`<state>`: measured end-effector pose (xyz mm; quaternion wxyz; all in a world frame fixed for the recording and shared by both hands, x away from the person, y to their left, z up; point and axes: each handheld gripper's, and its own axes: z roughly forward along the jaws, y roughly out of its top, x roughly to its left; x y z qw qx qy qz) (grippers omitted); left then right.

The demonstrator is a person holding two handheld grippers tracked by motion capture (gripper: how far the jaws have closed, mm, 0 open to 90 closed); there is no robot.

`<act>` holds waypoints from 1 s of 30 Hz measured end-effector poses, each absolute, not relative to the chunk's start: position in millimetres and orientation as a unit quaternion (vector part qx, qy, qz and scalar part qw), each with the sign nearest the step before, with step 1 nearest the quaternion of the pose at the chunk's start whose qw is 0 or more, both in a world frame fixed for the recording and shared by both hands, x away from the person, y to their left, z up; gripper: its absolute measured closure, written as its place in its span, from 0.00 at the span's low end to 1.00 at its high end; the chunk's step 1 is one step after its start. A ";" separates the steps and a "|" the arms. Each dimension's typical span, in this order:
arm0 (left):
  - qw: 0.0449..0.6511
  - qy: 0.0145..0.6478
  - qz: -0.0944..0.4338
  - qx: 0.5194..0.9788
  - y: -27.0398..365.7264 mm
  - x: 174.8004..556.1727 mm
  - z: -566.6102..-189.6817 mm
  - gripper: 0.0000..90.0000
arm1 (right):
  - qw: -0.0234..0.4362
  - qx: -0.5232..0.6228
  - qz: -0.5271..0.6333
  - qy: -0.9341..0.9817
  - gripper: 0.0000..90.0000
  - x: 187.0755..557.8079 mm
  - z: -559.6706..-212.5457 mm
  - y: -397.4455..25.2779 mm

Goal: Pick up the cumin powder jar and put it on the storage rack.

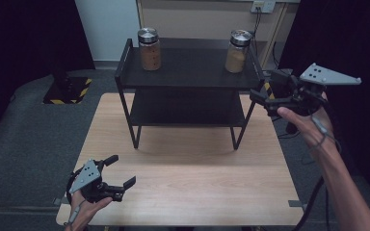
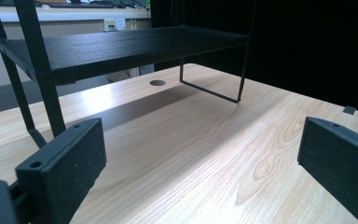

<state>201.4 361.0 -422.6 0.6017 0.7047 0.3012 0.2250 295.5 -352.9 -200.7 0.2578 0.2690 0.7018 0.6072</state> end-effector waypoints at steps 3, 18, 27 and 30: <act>0.603 0.303 0.226 0.703 361.2 200.7 -422.9 0.00 | 0.257 0.261 0.608 0.705 0.05 289.4 -212.1 -353.5; 0.602 0.302 0.228 0.704 361.6 199.3 -422.6 0.00 | 0.240 0.236 0.605 0.722 0.05 264.7 -276.4 -349.1; 0.600 0.302 0.230 0.704 361.7 198.2 -422.3 0.00 | 0.241 0.237 0.595 0.729 0.05 254.5 -311.0 -343.2; 0.600 0.302 0.230 0.704 361.6 198.3 -422.3 0.00 | 0.241 0.234 0.590 0.734 0.05 252.8 -317.6 -341.2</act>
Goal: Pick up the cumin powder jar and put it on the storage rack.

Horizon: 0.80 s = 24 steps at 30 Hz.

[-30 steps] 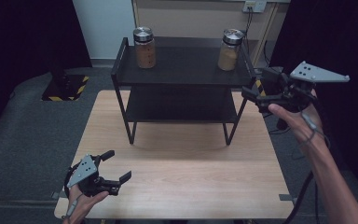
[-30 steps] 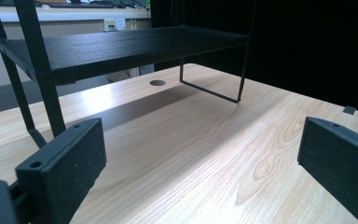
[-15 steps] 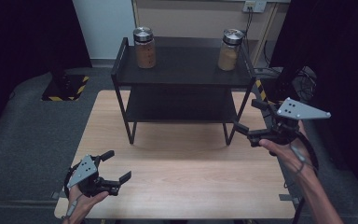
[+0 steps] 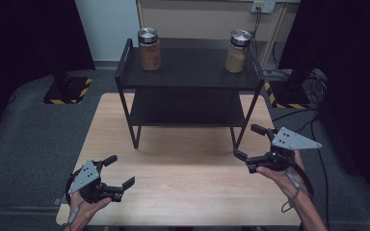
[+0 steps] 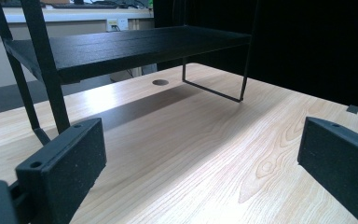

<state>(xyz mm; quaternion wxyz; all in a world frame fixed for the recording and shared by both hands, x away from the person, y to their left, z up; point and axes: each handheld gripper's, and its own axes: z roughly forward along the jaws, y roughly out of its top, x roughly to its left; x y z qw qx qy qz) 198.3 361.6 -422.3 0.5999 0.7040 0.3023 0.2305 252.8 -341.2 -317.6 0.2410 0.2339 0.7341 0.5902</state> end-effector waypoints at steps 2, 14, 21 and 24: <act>0.600 0.303 0.231 0.704 361.6 198.1 -422.4 0.00 | 0.241 0.235 0.592 0.733 0.05 251.1 -323.2 -340.4; 0.597 0.299 0.235 0.706 360.4 197.3 -421.7 0.00 | 0.239 0.244 0.581 0.739 0.05 241.9 -354.2 -336.8; 0.598 0.297 0.237 0.706 359.6 196.9 -422.0 0.00 | 0.234 0.255 0.577 0.740 0.04 234.7 -373.4 -337.6; 0.598 0.296 0.237 0.706 359.3 196.8 -421.9 0.00 | 0.228 0.257 0.577 0.741 0.05 232.6 -382.7 -339.1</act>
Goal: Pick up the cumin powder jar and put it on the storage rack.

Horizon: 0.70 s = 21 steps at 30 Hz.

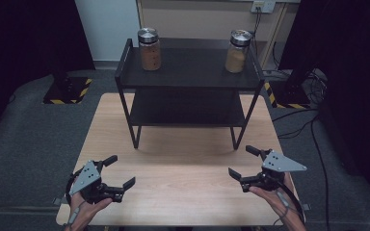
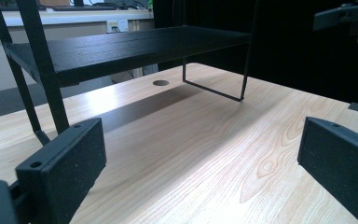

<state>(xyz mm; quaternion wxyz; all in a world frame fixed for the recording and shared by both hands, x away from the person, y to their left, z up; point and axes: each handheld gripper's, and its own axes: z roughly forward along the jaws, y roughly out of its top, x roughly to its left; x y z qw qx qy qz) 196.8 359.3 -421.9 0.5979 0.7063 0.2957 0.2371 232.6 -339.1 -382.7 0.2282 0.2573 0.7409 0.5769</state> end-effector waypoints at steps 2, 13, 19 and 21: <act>0.598 0.295 0.237 0.706 359.3 196.7 -421.8 0.00 | 0.224 0.261 0.575 0.742 0.05 231.1 -387.8 -339.7; 0.600 0.293 0.240 0.705 359.0 195.8 -422.1 0.00 | 0.216 0.268 0.571 0.746 0.05 226.4 -406.1 -340.5; 0.600 0.292 0.242 0.704 358.9 195.4 -422.2 0.00 | 0.216 0.273 0.568 0.746 0.05 222.6 -413.7 -344.5; 0.600 0.293 0.242 0.704 358.9 195.3 -422.3 0.00 | 0.215 0.275 0.566 0.747 0.05 221.9 -415.0 -346.1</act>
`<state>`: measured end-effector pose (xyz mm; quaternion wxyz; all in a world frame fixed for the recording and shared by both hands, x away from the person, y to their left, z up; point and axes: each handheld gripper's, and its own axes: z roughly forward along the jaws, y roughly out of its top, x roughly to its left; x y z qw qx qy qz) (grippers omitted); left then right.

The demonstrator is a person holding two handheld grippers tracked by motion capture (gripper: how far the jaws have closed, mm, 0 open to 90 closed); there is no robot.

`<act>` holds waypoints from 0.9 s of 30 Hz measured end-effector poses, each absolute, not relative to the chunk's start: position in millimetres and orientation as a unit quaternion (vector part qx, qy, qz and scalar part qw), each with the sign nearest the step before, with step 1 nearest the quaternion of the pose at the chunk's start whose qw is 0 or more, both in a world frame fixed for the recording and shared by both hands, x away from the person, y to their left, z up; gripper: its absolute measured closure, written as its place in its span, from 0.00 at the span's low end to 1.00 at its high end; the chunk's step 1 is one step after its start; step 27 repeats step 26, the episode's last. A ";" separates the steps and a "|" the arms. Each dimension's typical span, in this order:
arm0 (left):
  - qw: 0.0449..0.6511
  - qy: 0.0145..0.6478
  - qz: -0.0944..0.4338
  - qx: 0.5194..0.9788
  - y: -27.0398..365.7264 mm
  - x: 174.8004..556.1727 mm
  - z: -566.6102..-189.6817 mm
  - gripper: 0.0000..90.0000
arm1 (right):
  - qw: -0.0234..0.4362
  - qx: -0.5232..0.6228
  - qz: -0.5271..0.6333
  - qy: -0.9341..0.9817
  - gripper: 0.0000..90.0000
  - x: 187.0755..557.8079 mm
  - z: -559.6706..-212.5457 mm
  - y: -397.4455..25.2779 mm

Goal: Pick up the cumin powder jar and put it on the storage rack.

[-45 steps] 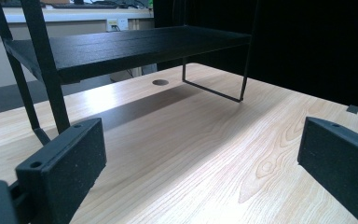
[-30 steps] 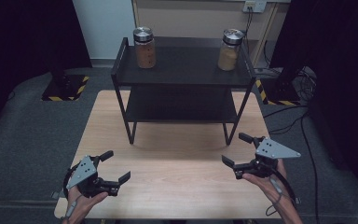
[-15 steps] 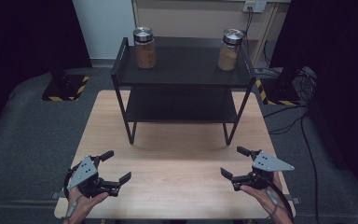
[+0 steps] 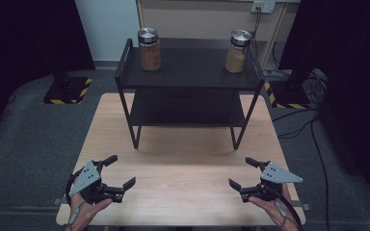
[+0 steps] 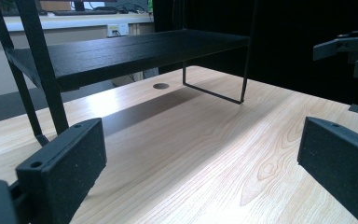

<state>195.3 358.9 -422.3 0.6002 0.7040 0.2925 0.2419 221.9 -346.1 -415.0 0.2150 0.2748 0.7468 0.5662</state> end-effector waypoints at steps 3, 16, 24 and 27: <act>0.601 0.293 0.243 0.703 358.7 194.9 -422.4 0.00 | 0.216 0.277 0.564 0.747 0.05 220.0 -416.3 -349.0; 0.603 0.298 0.252 0.696 361.2 192.2 -423.0 0.00 | 0.228 0.299 0.567 0.733 0.05 203.8 -420.6 -368.5; 0.603 0.297 0.251 0.697 361.0 192.3 -422.7 0.00 | 0.229 0.300 0.570 0.730 0.05 202.3 -421.0 -370.3; 0.603 0.297 0.252 0.696 360.8 192.3 -422.4 0.00 | 0.230 0.299 0.571 0.729 0.05 202.7 -420.7 -370.1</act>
